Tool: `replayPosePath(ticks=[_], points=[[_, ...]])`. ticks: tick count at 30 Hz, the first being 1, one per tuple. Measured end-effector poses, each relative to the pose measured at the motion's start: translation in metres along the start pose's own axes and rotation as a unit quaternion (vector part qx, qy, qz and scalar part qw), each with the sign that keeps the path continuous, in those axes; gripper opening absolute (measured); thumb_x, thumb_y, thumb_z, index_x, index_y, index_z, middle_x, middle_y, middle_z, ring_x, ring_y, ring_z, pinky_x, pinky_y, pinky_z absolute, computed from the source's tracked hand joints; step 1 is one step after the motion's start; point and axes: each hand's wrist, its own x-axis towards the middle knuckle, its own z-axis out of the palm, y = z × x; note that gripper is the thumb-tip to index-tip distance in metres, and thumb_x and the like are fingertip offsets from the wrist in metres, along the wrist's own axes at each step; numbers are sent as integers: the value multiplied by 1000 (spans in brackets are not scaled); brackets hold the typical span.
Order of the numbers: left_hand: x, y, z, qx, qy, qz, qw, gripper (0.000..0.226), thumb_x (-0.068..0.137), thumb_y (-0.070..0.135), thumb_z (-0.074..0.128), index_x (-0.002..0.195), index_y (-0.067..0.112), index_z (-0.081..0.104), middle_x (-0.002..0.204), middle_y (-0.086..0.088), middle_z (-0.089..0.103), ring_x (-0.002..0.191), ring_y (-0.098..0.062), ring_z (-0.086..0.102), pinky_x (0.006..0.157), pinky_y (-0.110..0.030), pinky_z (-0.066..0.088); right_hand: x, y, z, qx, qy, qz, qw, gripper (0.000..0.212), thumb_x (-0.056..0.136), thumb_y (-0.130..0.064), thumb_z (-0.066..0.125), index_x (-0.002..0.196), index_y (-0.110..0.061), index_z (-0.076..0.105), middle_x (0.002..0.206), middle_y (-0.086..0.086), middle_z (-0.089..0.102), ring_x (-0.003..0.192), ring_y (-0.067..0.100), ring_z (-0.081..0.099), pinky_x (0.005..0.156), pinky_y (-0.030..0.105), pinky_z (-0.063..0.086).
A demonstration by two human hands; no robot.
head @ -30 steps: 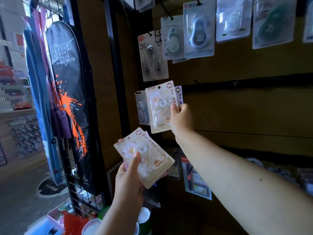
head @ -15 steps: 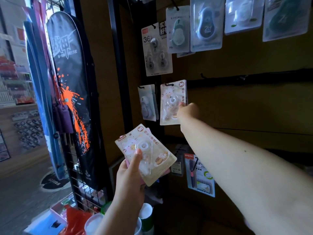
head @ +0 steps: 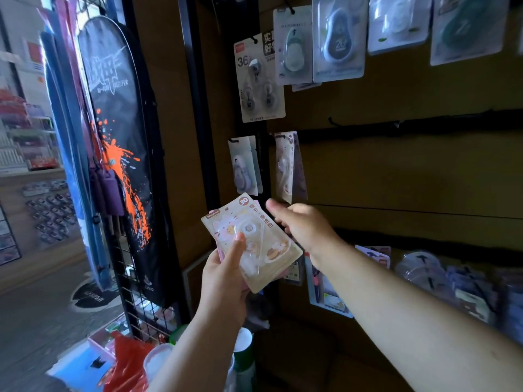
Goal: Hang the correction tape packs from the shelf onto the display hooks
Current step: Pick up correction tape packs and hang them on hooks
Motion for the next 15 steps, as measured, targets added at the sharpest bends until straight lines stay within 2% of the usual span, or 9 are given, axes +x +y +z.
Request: replayPosePath(ticks=[2,4,8,12,15], points=[[-3,2,4,12,-3,1,1000,43,93,33,62,127,7,60,116,-20,71,106,-43,68,94,-65,50,-14,3,3,-7,-42,0,999,49,70,-57,74,81,-10,62,76,4,71,64,17,68,60,27,48],[-6,4,7,25,-6,5,1000,47,89,36,64,126,7,61,113,-20,73,104,-39,70,89,-57,56,-20,6,4,4,-56,-3,998,39,71,-46,78,79,-11,64,71,0,73,58,11,70,51,21,50],[-9,8,13,30,-9,7,999,55,82,45,66,125,10,62,113,-16,74,102,-35,72,89,-51,57,-25,9,3,58,-25,-19,998,23,82,-35,72,78,-15,61,65,-4,68,50,5,65,48,17,47],[-10,10,14,24,0,3,1000,53,87,50,58,124,13,63,113,-12,75,100,-31,73,85,-47,59,-25,13,5,84,-1,-22,996,22,87,-36,66,85,-15,60,70,-3,69,56,8,67,61,26,51],[-11,11,13,21,20,-7,1000,44,94,46,55,123,14,64,110,-11,76,96,-31,74,79,-45,62,-24,15,7,121,22,-9,992,25,88,-36,65,89,-11,60,67,-3,69,60,11,66,75,35,50]])
